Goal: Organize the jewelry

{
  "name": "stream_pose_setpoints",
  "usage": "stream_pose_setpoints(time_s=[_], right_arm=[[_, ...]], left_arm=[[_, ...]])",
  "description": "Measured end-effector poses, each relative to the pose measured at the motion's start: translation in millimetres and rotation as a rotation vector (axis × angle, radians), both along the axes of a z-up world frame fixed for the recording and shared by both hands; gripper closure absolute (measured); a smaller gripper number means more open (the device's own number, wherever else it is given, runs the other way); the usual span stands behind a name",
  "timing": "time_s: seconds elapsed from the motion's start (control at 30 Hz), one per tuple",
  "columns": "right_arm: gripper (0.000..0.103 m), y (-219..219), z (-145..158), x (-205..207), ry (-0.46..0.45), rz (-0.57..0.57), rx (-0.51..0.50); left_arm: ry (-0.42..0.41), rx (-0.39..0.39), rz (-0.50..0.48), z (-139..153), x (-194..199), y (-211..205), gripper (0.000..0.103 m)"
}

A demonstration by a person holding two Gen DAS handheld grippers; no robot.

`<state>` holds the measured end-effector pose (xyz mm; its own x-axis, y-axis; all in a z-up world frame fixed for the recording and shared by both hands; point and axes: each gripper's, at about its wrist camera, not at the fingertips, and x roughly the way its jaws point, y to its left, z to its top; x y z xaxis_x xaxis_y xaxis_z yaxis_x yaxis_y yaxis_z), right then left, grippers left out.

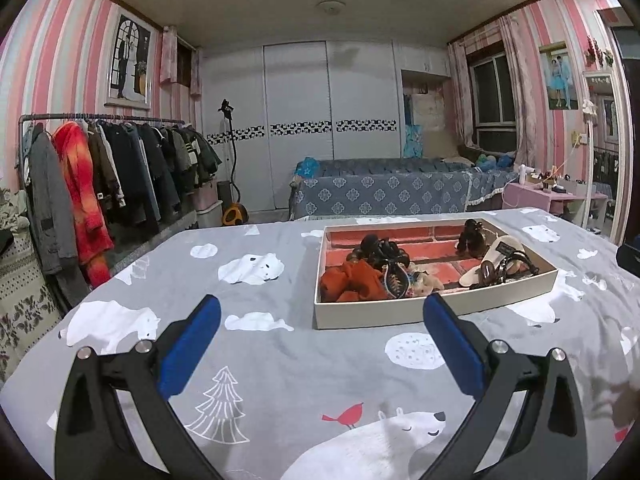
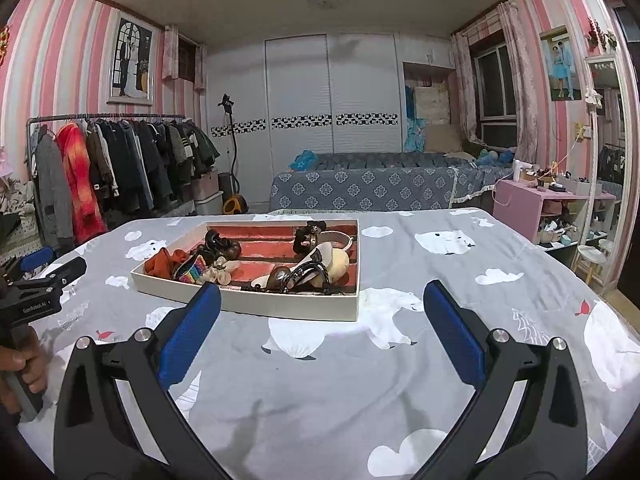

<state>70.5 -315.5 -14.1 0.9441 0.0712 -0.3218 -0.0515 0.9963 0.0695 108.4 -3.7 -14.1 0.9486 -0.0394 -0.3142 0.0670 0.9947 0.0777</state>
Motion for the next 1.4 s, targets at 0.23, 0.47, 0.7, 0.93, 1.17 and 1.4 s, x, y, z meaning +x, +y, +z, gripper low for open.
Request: stream_pose_setpoints(time_s=[0.23,0.47,0.7,0.93,1.17,1.4], right_arm=[[0.004,-1.1,-1.0,1.6,0.011,-0.001,0.009],[0.004,1.5,-2.5,1.7,0.004,-0.002,-0.002],[0.004,1.6,-3.1,1.3,0.007,-0.002,-0.003],[0.004,2.4,-4.3,2.0,0.012,-0.004,-0.008],[0.004,2.3,-4.0,1.7,0.01,-0.004,-0.011],[0.004,2.3,-4.1,1.6,0.011,-0.003,-0.009]], left_arm=[[0.007,0.007,0.005,-1.1,0.7,-1.6,0.004],[0.004,0.025,0.008,-2.4,1.7,-3.9,0.004],[0.003,0.023,0.009,-2.3,1.9,-4.0,0.004],[0.001,0.022,0.009,-2.3,1.5,-4.4,0.004],[-0.002,0.021,0.011,-1.2,0.5,-4.8,0.004],[-0.002,0.02,0.011,-1.0,0.6,-4.8,0.004]])
